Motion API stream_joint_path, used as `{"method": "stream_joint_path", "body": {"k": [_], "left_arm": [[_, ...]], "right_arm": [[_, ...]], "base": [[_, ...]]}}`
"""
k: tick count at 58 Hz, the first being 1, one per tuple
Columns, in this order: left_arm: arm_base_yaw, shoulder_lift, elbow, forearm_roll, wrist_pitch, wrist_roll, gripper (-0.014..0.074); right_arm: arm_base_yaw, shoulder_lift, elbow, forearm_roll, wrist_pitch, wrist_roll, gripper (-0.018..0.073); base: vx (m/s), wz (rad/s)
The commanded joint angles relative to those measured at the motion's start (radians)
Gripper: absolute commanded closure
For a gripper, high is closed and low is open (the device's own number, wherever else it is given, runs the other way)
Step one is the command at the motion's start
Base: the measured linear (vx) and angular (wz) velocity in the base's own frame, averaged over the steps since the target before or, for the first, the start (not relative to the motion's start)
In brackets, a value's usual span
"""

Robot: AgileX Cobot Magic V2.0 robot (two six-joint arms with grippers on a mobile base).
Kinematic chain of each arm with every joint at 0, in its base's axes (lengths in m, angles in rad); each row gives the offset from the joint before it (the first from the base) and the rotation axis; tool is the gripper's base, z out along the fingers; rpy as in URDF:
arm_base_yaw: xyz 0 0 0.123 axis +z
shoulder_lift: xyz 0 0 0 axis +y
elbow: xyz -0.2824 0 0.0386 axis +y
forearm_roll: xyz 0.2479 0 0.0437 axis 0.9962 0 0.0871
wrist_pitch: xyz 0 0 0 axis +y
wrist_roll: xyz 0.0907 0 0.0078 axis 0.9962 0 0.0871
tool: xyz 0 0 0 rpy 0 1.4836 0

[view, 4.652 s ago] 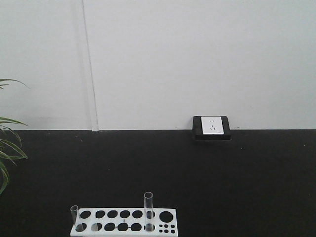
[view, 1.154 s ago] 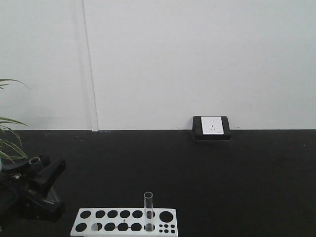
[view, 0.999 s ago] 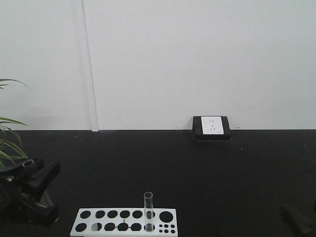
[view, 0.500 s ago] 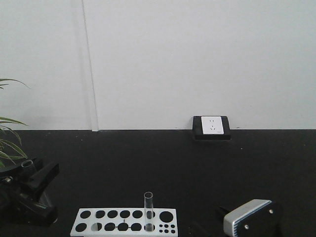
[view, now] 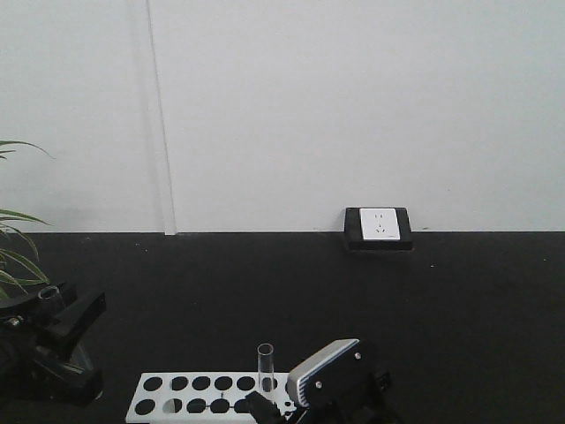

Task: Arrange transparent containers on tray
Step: 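Lower the right gripper onto another clear tube and grasp it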

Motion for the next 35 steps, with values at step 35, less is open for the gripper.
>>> {"method": "stream_joint_path", "body": {"k": [35], "left_arm": [[-0.006,-0.023,-0.032,-0.009,-0.077,-0.002,0.0503]], "right_arm": [[0.000,0.107,-0.183,0.026,-0.089,0.017,0.0065]], "base": [[0.00,0.00]]}}
